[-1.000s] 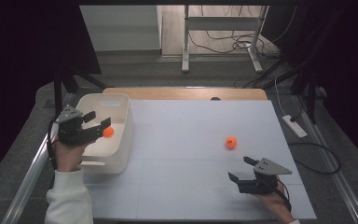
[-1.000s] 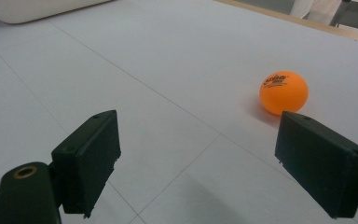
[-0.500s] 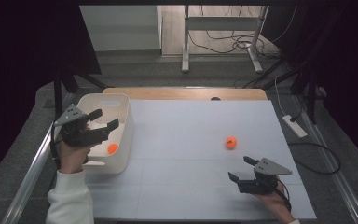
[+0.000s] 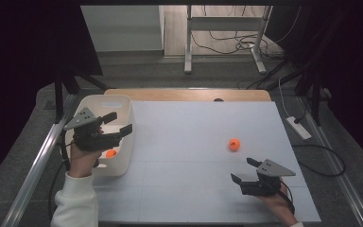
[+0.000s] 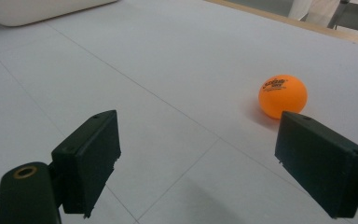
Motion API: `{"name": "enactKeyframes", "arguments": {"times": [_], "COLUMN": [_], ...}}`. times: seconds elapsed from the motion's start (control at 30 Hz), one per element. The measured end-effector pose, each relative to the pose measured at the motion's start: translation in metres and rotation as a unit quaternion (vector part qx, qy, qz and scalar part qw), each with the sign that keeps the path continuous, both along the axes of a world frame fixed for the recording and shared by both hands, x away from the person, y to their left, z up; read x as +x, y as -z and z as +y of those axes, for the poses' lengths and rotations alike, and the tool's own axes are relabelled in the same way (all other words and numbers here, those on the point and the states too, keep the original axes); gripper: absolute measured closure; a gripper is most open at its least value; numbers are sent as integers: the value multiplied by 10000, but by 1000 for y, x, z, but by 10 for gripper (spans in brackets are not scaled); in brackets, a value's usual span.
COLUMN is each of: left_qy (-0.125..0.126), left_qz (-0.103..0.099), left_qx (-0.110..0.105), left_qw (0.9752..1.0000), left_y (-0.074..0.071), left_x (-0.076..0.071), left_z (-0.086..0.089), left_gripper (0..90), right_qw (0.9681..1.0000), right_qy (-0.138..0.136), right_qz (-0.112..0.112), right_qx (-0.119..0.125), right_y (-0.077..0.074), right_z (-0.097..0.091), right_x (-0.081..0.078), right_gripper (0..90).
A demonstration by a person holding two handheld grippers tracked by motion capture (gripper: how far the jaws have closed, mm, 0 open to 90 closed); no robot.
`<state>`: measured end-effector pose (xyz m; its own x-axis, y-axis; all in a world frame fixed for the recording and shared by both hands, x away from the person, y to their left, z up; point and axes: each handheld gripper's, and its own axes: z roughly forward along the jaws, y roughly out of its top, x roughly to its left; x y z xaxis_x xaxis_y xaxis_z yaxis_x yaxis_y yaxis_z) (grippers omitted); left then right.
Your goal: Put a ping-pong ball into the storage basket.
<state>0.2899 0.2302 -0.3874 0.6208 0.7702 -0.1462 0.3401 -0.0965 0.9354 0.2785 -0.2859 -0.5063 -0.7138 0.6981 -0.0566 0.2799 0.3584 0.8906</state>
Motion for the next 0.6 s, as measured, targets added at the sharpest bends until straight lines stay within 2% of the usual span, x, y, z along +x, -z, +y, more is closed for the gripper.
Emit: {"name": "enactKeyframes", "arguments": {"times": [0.27, 0.6], "left_qy": [239, 385], "left_qz": [50, 104], "left_qx": [66, 154], "left_qw": [9997, 9991], "left_y": [4, 9], "left_x": [3, 6], "left_z": [-16, -28], "left_gripper": [210, 210], "right_qw": [10000, 10000], "right_qy": [-23, -12], "right_qz": [3, 1], "right_qx": [4, 15], "right_y": [0, -1], "right_z": [2, 2], "right_x": [2, 0], "right_gripper": [140, 140]}}
